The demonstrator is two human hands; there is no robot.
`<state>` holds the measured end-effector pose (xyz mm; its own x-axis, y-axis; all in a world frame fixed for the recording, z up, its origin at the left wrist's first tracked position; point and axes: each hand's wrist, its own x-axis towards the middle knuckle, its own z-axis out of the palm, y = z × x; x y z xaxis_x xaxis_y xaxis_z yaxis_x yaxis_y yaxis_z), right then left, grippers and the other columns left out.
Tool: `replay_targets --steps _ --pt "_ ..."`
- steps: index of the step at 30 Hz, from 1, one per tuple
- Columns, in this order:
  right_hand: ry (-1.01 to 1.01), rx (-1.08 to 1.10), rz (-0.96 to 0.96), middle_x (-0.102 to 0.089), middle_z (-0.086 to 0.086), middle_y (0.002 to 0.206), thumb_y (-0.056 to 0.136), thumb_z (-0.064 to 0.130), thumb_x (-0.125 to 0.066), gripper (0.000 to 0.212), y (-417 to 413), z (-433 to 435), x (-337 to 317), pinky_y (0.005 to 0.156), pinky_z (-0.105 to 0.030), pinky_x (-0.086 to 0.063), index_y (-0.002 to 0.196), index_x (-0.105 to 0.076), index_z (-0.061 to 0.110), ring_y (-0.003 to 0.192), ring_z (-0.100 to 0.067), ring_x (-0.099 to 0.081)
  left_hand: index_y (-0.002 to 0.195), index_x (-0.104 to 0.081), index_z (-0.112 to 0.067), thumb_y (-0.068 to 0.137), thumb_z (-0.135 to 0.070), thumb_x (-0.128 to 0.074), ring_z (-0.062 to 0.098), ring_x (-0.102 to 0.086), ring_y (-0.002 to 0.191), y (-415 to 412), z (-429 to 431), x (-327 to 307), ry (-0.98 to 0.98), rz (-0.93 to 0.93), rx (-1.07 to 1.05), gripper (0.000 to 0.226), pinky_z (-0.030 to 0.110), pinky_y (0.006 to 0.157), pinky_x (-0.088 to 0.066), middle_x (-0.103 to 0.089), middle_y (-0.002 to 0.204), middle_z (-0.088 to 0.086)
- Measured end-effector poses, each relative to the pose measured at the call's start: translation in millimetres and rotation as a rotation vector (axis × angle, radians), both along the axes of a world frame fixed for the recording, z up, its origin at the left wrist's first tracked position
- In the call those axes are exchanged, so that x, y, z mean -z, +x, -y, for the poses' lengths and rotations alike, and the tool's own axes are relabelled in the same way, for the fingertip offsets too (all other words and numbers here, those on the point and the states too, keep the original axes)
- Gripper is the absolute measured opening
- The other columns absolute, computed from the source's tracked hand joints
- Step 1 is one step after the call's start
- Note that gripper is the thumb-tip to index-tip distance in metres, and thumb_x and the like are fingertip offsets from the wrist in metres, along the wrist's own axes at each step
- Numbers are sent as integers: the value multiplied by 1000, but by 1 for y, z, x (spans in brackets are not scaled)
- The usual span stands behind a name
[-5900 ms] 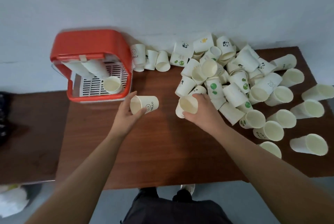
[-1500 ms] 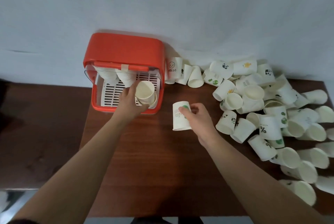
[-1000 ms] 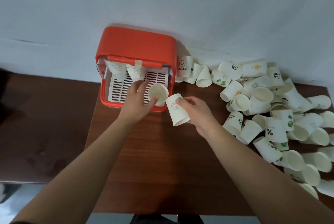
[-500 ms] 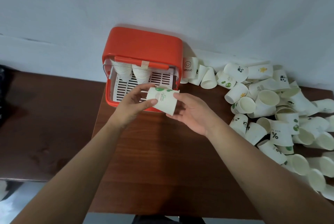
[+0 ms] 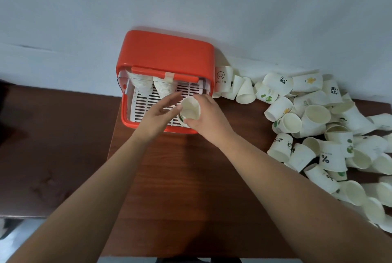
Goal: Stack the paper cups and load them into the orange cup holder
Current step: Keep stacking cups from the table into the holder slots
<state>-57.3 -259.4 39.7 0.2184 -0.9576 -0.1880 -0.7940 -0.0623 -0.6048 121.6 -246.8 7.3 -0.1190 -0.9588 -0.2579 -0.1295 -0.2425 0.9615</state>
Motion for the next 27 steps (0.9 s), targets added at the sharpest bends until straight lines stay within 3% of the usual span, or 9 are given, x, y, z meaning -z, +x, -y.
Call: replay_targets --steps 5,10,14,16,18,20,24,27 --pt "106 -21 -9 -48 -4 149 85 12 -75 73 -4 0 20 110 -32 -39 149 -41 15 136 -22 -45 139 -57 -26 99 -20 -63 7 -57 122 -3 5 23 -45 179 99 41 13 90 -51 -60 133 -10" --pt "198 81 139 -61 2 135 78 13 -84 72 -11 2 23 105 -35 -47 141 -51 22 121 -18 -57 144 -52 -23 96 -21 -68 3 -55 121 -3 5 31 -50 233 131 51 15 97 -49 -57 134 -11" --pt "224 73 186 -61 3 135 78 18 -84 73 -12 4 30 105 -38 -48 142 -49 23 120 -17 -58 144 -50 -24 97 -25 -67 7 -55 122 -5 3 27 -71 326 131 50 22 98 -50 -57 135 -9" --pt "224 65 177 -57 2 139 81 20 -82 70 -17 3 29 106 -32 -44 143 -48 21 126 -16 -54 143 -50 -23 96 -27 -67 12 -54 125 -6 2 25 -76 393 118 51 36 103 -51 -55 137 -5" --pt "212 85 155 -53 1 144 83 25 -79 71 -30 -1 24 110 -34 -42 146 -46 19 131 -15 -51 140 -53 -22 94 -27 -68 16 -55 122 -9 -3 19 -82 453 45 48 43 104 -50 -52 134 -4" --pt "205 91 111 -51 -1 146 87 28 -75 70 -56 -10 17 111 -36 -43 148 -43 17 132 -15 -50 132 -57 -18 94 -24 -66 15 -58 114 -19 -12 9 -119 497 -39 39 41 102 -50 -50 126 -4" --pt "131 96 -34 -51 -3 141 91 31 -70 59 -148 -34 7 109 -33 -42 143 -48 15 130 -16 -51 118 -63 -15 94 -16 -66 7 -58 100 -67 -39 -8 -252 521 12 24 18 91 -46 -53 116 -3" --pt "62 196 -136 -51 -8 133 90 26 -70 51 -229 -40 1 105 -33 -39 135 -54 10 125 -24 -51 114 -64 -18 93 -13 -68 6 -58 97 -126 -42 -10 -255 455 135 22 19 91 -48 -57 109 -1"
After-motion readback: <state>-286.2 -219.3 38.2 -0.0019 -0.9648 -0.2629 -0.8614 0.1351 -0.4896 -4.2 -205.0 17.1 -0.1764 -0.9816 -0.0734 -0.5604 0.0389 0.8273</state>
